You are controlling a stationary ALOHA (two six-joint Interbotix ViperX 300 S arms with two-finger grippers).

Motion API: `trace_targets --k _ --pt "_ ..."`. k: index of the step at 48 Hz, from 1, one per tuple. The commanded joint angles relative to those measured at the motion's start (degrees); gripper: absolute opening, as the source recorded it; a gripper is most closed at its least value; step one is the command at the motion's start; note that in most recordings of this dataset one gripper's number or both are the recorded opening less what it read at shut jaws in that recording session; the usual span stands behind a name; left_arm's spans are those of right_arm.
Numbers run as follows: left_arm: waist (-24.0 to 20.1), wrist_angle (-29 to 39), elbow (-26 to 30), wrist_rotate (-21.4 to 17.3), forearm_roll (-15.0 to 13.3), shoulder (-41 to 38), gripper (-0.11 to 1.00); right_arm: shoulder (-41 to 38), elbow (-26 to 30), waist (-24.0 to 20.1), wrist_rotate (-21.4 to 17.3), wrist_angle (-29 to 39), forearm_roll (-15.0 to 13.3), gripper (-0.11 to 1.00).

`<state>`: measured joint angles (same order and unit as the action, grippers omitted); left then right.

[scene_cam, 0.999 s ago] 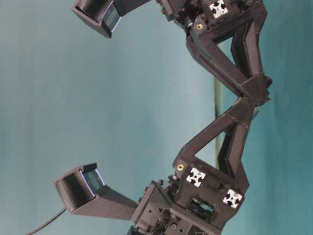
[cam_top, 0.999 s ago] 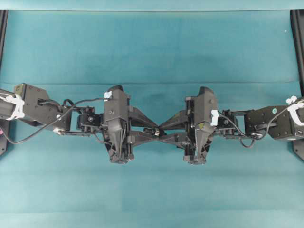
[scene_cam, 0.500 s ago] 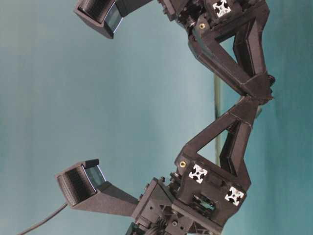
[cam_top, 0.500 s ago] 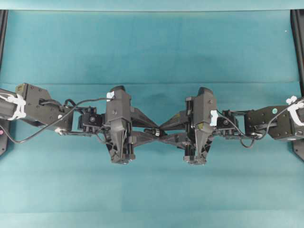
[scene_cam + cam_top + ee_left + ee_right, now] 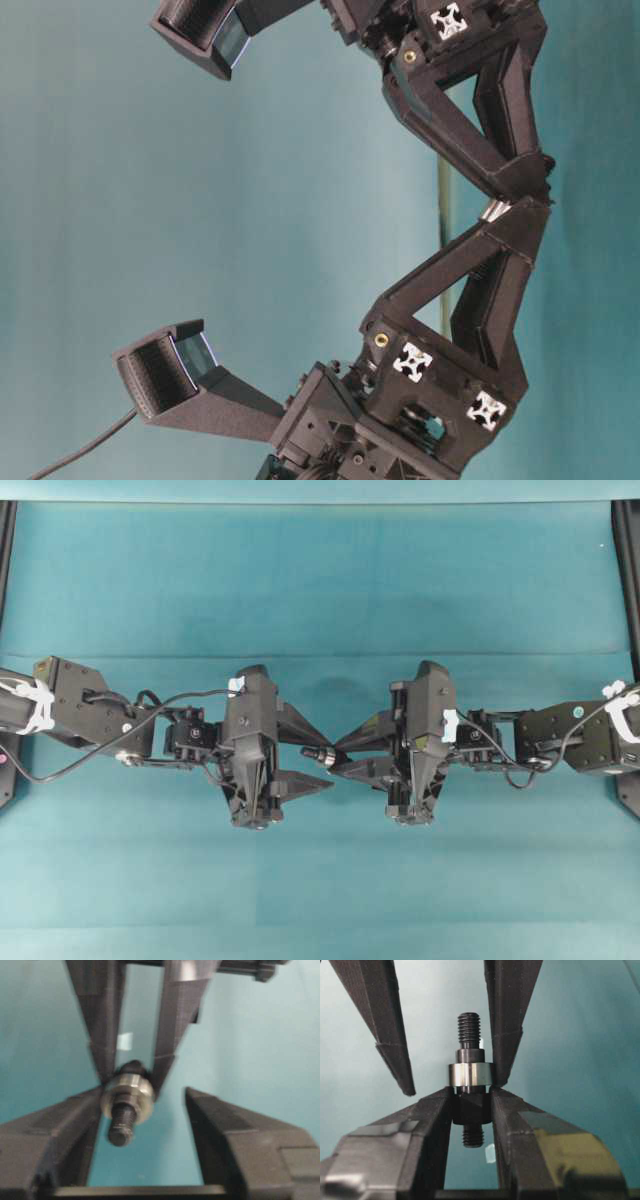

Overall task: Insert the washer onto the shaft with both hands.
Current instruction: 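Open the left gripper to release the washer on the shaft, then withdraw the left gripper away while right gripper holds the shaft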

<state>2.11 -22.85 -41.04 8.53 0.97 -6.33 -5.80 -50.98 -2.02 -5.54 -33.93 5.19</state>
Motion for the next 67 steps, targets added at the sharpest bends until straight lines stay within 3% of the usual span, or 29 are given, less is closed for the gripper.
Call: trace_targets --k 1,20,67 --pt "0.09 -0.09 0.44 -0.26 0.09 1.32 0.66 0.70 0.35 0.09 -0.09 0.00 0.09 0.00" --pt "-0.70 8.17 -0.44 -0.44 0.09 3.16 0.66 0.97 -0.18 0.09 0.00 0.00 0.09 0.00" --pt "-0.18 14.06 -4.39 -0.62 0.09 8.61 0.65 1.05 -0.09 0.09 -0.09 -0.35 0.00 0.00"
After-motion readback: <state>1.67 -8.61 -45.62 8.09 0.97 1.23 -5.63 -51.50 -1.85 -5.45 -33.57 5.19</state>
